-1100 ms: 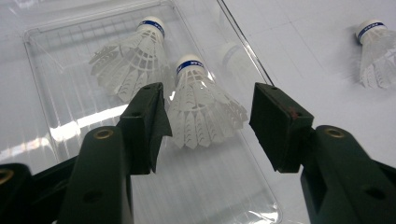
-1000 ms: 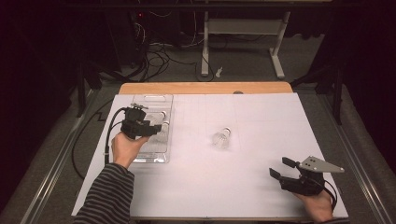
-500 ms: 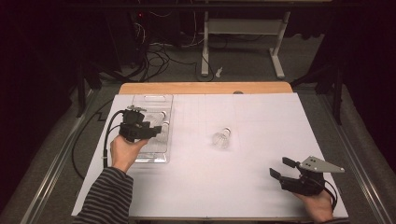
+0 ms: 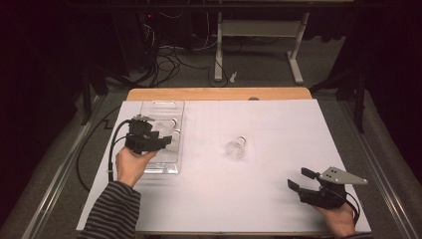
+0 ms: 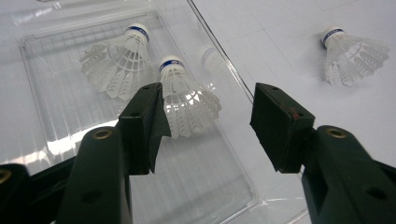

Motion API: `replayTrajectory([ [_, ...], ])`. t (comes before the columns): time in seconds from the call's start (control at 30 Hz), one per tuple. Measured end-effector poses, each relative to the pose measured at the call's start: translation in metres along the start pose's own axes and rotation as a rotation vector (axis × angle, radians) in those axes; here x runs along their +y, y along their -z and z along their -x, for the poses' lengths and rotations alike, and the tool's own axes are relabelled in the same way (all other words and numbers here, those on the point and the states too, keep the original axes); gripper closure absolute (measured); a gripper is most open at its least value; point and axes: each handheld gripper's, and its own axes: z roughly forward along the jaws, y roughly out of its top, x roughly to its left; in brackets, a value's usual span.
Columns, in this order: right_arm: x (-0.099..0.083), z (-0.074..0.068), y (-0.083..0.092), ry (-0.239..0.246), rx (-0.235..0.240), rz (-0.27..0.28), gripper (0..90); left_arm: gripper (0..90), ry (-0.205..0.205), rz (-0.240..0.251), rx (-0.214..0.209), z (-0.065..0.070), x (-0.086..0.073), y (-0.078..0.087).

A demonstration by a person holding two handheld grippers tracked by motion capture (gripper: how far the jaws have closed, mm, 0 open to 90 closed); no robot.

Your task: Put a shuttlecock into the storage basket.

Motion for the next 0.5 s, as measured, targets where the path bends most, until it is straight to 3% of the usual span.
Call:
replayTrajectory([
  [0.5, 0.0001, -0.0004, -0.0002, 0.003, 0.002, 0.001, 31.4, 44.5, -0.012, 0.021, -0.007, 0.0053, -0.0077, 0.0074],
])
